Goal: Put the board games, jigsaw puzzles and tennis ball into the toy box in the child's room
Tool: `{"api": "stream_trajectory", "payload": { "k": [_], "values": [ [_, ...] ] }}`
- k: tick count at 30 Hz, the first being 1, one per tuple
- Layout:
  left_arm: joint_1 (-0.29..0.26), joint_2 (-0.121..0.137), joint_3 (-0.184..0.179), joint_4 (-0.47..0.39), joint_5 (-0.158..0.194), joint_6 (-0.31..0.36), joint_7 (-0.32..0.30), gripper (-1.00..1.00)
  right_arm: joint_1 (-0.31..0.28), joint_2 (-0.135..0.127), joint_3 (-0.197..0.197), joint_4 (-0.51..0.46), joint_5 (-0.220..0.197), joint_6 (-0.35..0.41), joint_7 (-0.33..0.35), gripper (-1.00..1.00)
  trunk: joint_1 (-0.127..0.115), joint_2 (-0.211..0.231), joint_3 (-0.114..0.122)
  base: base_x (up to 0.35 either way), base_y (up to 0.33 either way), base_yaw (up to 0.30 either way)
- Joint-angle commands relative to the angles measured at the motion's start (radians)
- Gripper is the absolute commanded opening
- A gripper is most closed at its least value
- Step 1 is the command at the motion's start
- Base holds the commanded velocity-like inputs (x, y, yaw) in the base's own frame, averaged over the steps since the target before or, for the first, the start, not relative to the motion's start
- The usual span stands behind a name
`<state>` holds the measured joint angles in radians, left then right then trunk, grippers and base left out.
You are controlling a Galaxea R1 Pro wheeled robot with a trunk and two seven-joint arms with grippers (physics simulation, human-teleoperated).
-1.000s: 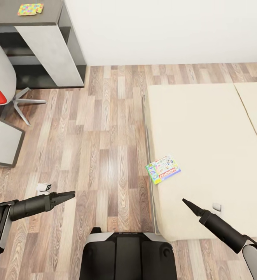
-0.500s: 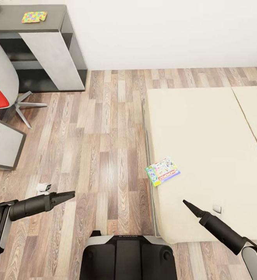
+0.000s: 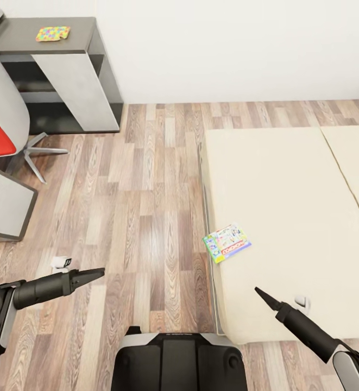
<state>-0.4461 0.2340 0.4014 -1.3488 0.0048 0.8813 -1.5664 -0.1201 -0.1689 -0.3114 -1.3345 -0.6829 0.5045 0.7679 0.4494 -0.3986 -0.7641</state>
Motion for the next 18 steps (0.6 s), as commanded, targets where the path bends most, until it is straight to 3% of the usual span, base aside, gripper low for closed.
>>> {"api": "stream_trajectory", "payload": {
  "k": [1, 6, 18],
  "values": [
    [0.000, 0.001, 0.002, 0.000, -0.001, 0.011, -0.004, 1.00, -0.001, 0.000, -0.002, 0.001, 0.010, 0.007, 0.001, 1.00, 0.001, -0.001, 0.001, 0.000, 0.000, 0.000],
    [0.000, 0.002, 0.004, 0.000, -0.001, 0.011, -0.004, 1.00, -0.002, 0.000, -0.006, 0.001, 0.048, 0.007, 0.001, 1.00, 0.001, -0.001, 0.009, 0.000, 0.000, 0.000],
    [0.000, -0.005, -0.004, 0.000, -0.004, 0.008, -0.004, 1.00, -0.001, -0.002, -0.014, -0.008, 0.047, 0.009, 0.004, 1.00, 0.001, -0.001, 0.029, 0.000, 0.000, 0.000]
  ]
}}
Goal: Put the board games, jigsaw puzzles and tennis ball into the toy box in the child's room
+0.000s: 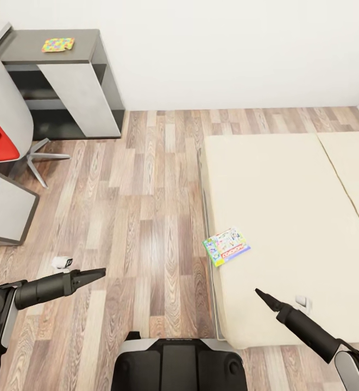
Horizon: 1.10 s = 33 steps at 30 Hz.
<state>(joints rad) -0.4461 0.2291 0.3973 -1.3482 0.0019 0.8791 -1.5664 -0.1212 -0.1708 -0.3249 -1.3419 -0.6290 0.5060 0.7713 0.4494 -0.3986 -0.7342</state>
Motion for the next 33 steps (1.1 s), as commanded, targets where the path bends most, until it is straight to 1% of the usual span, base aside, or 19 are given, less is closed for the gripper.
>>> {"api": "stream_trajectory", "payload": {
  "k": [1, 4, 9, 15, 18, 33],
  "values": [
    [0.000, 0.000, 0.000, 0.000, -0.001, 0.011, -0.004, 1.00, 0.000, 0.000, -0.011, 0.000, -0.008, 0.009, 0.004, 1.00, 0.001, -0.001, 0.001, 0.000, 0.000, 0.000],
    [0.000, -0.001, 0.000, 0.000, -0.004, 0.010, -0.004, 1.00, 0.000, -0.001, -0.059, 0.006, -0.007, 0.011, 0.045, 1.00, 0.001, -0.001, 0.006, 0.000, 0.000, 0.000],
    [0.000, 0.002, 0.002, 0.000, -0.003, 0.010, -0.004, 1.00, 0.000, -0.001, -0.078, 0.009, -0.009, 0.011, 0.069, 1.00, 0.001, -0.001, 0.014, 0.000, 0.000, 0.000],
    [0.000, -0.001, 0.000, 0.000, -0.005, 0.011, -0.004, 1.00, 0.000, -0.002, -0.085, 0.009, -0.010, 0.010, 0.072, 1.00, 0.001, -0.001, 0.024, 0.000, 0.000, 0.000],
    [0.000, 0.002, 0.003, 0.000, -0.005, 0.011, -0.004, 1.00, 0.000, -0.009, -0.094, 0.010, -0.006, 0.009, 0.072, 1.00, 0.001, -0.001, 0.029, 0.000, 0.000, 0.000],
    [0.000, 0.002, 0.004, 0.000, -0.005, 0.011, -0.004, 1.00, 0.000, -0.010, -0.098, 0.010, -0.001, 0.008, 0.072, 1.00, 0.001, -0.001, 0.054, 0.000, 0.000, 0.000]
  ]
}}
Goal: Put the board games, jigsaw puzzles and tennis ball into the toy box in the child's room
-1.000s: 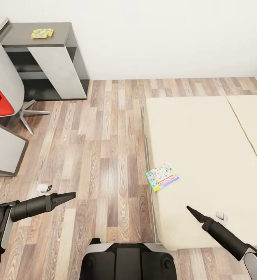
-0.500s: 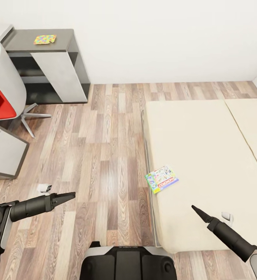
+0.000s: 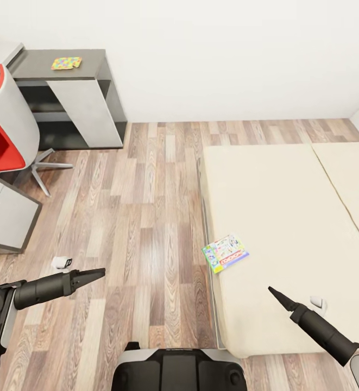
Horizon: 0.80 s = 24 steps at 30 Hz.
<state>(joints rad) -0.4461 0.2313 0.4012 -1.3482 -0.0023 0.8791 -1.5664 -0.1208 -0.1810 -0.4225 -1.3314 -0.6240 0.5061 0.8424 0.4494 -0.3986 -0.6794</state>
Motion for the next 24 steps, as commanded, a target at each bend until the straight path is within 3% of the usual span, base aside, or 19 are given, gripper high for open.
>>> {"api": "stream_trajectory", "payload": {
  "k": [1, 24],
  "values": [
    [0.000, 0.000, 0.000, 0.000, -0.001, 0.011, -0.004, 1.00, 0.000, 0.000, -0.001, 0.000, -0.007, 0.008, 0.001, 1.00, 0.001, -0.001, 0.001, 0.000, 0.000, 0.000],
    [0.000, 0.005, 0.002, 0.000, 0.001, 0.011, -0.004, 1.00, 0.000, 0.001, 0.000, 0.000, -0.005, 0.008, 0.000, 1.00, 0.001, -0.001, 0.039, 0.000, 0.000, 0.000]
  ]
}}
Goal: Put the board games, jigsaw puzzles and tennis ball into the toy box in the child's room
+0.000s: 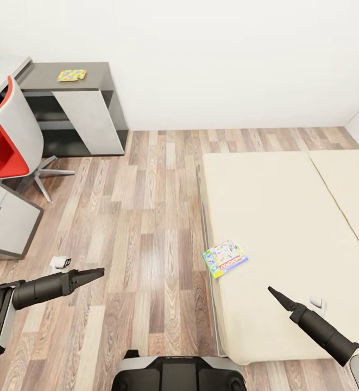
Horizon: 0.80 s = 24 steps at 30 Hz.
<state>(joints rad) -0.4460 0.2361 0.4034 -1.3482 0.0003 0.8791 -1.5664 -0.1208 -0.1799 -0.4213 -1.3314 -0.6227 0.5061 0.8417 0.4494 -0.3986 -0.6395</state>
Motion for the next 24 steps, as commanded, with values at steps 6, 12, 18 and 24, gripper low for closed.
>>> {"api": "stream_trajectory", "payload": {
  "k": [6, 12, 18, 24],
  "values": [
    [0.000, 0.000, 0.000, 0.000, -0.002, 0.011, -0.004, 1.00, 0.000, 0.000, -0.001, 0.000, -0.005, 0.008, 0.000, 1.00, 0.001, -0.001, 0.009, 0.000, 0.000, 0.000],
    [0.000, 0.001, 0.001, 0.000, -0.001, 0.012, -0.004, 1.00, 0.000, 0.002, 0.002, 0.000, -0.004, 0.006, 0.000, 1.00, 0.001, -0.001, 0.019, 0.000, 0.000, 0.000],
    [0.000, 0.001, 0.001, 0.000, 0.000, 0.012, -0.004, 1.00, 0.000, 0.002, 0.002, 0.000, -0.005, 0.006, 0.000, 1.00, 0.001, -0.001, 0.029, 0.000, 0.000, 0.000],
    [0.000, 0.002, 0.001, 0.000, -0.002, 0.012, -0.004, 1.00, 0.000, 0.002, 0.002, 0.000, -0.005, 0.006, 0.000, 1.00, 0.001, -0.001, 0.039, 0.000, 0.000, 0.000]
  ]
}}
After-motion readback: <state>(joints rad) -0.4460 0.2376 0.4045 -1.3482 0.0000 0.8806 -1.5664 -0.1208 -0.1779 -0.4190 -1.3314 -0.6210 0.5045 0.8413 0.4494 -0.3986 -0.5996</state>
